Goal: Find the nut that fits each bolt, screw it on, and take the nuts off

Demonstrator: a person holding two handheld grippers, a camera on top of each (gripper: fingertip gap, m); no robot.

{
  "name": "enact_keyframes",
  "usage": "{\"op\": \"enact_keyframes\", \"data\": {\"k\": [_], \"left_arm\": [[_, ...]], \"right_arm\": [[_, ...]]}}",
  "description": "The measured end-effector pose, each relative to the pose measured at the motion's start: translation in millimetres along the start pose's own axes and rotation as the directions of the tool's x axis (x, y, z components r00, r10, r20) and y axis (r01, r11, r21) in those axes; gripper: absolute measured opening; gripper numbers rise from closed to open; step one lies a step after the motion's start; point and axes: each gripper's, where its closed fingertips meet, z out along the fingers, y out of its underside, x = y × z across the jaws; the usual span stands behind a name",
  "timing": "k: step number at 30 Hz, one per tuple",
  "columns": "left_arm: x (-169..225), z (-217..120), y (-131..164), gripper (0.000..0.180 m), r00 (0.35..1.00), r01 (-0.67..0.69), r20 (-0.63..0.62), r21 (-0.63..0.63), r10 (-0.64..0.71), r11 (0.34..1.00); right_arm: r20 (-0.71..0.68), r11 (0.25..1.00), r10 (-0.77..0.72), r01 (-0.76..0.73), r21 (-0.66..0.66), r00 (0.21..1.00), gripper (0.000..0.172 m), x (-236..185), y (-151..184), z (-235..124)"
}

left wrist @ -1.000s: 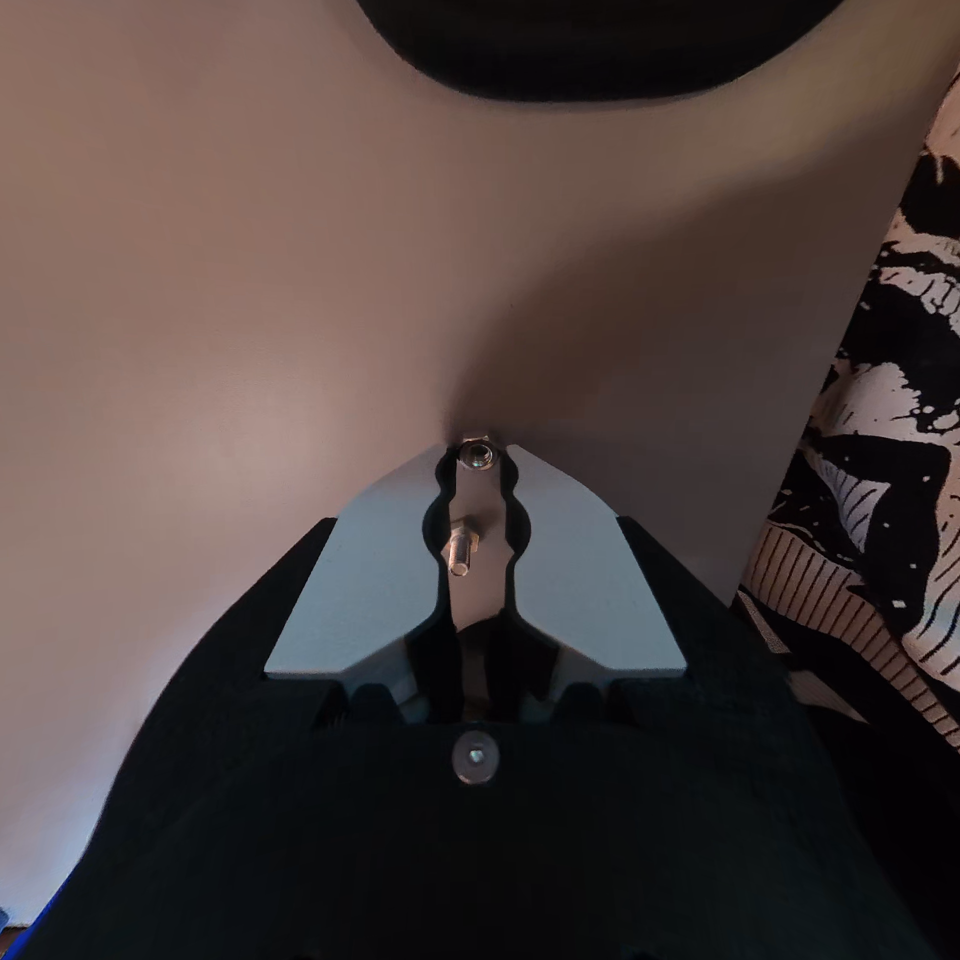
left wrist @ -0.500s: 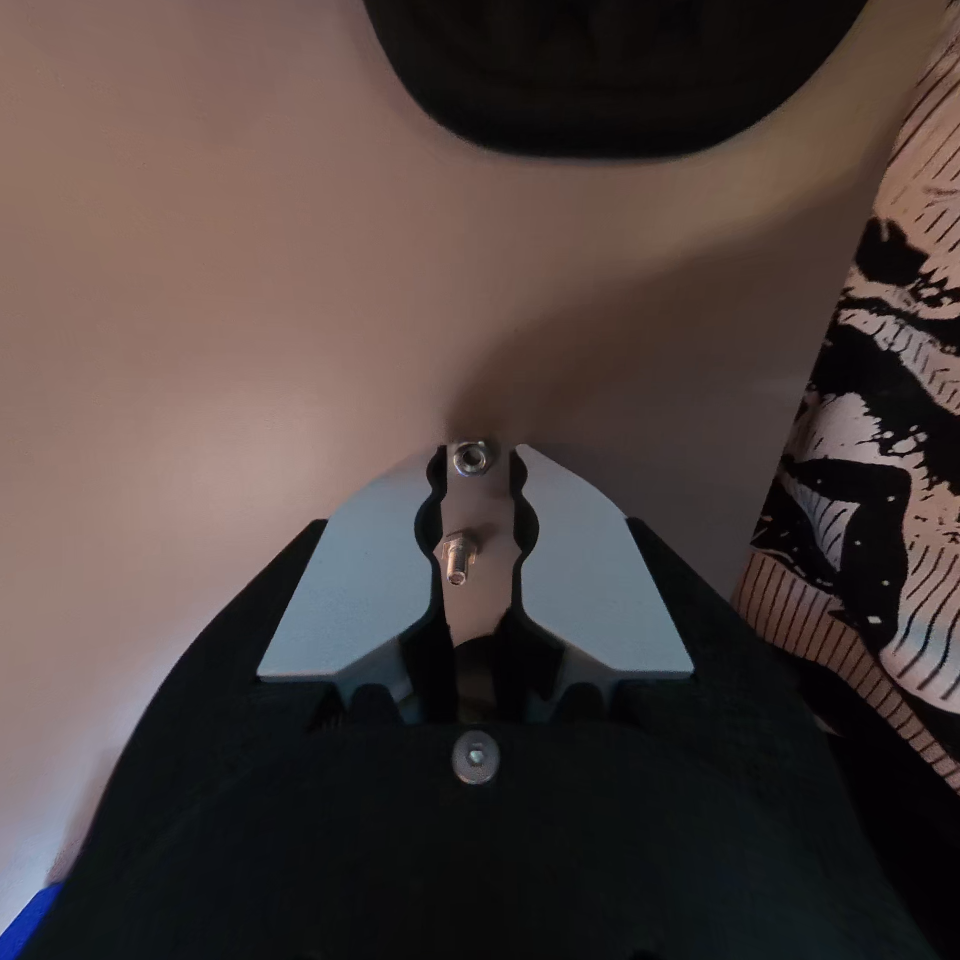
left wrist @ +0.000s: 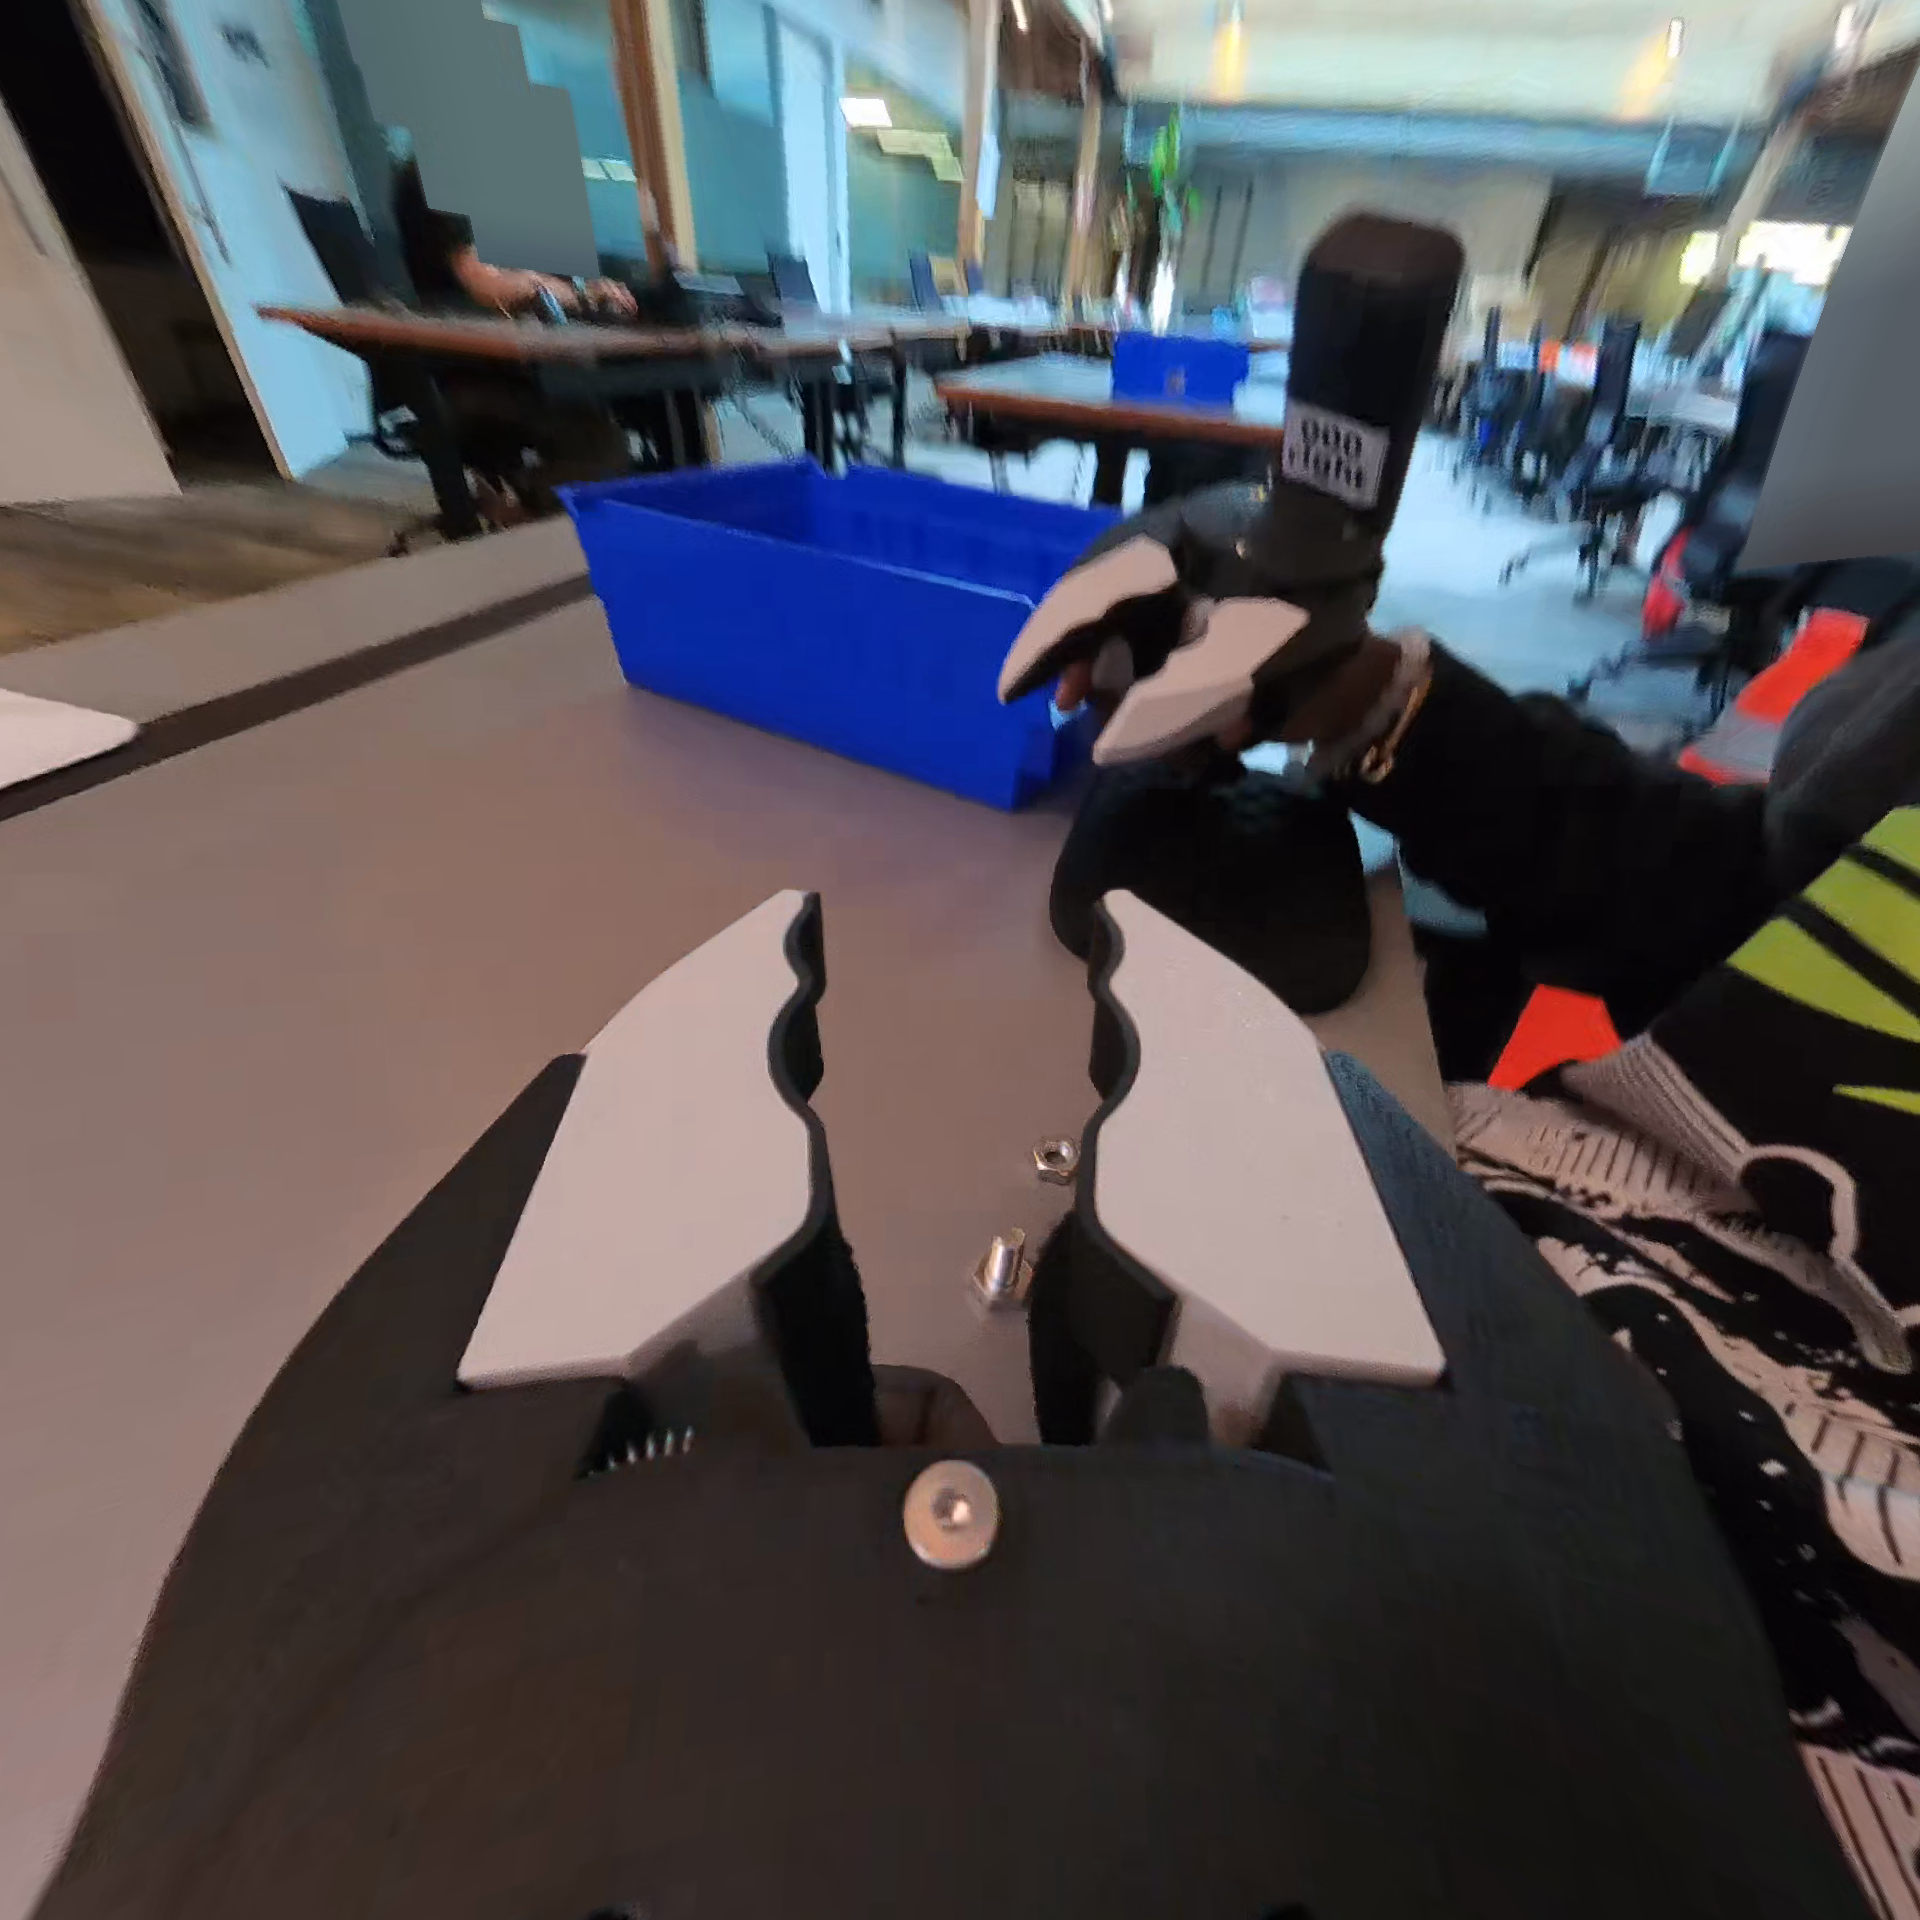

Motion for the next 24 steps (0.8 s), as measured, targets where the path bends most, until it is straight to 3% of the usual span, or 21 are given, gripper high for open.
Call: {"op": "enact_keyframes", "data": {"k": [3,6,10,15,19,24], "left_arm": [[-1.3,-19.4,-13.6,0.049,1.000,0.012,0.005,0.137,-0.013,0.991],[-5.4,-25.2,-13.3,0.049,1.000,-0.002,0.031,0.158,-0.003,0.987],[-5.8,-28.0,-14.2,0.049,0.999,-0.006,0.040,0.184,-0.001,0.983],[-5.8,-30.3,-14.7,0.049,0.999,0.001,0.033,0.203,-0.008,0.979],[-5.2,-29.8,-13.7,0.049,1.000,-0.001,0.031,0.196,-0.005,0.981],[-2.9,-29.9,-15.4,0.049,0.996,-0.063,0.070,0.196,0.050,0.979]], "right_arm": [[0.107,1.000,0.018,-0.018,0.001,0.994,0.034,-26.5,-11.7,24.1],[0.225,0.999,0.025,-0.019,-0.032,0.974,0.028,-60.5,-17.0,57.7],[0.359,0.974,0.015,0.067,-0.215,0.933,0.027,-97.0,2.7,100.1],[0.370,0.936,0.048,0.087,-0.340,0.928,0.023,-105.8,20.7,120.5],[0.374,0.926,0.031,0.114,-0.359,0.927,0.008,-109.5,25.8,123.8],[0.334,0.950,0.065,0.043,-0.308,0.940,0.007,-101.2,12.5,122.0]]}}
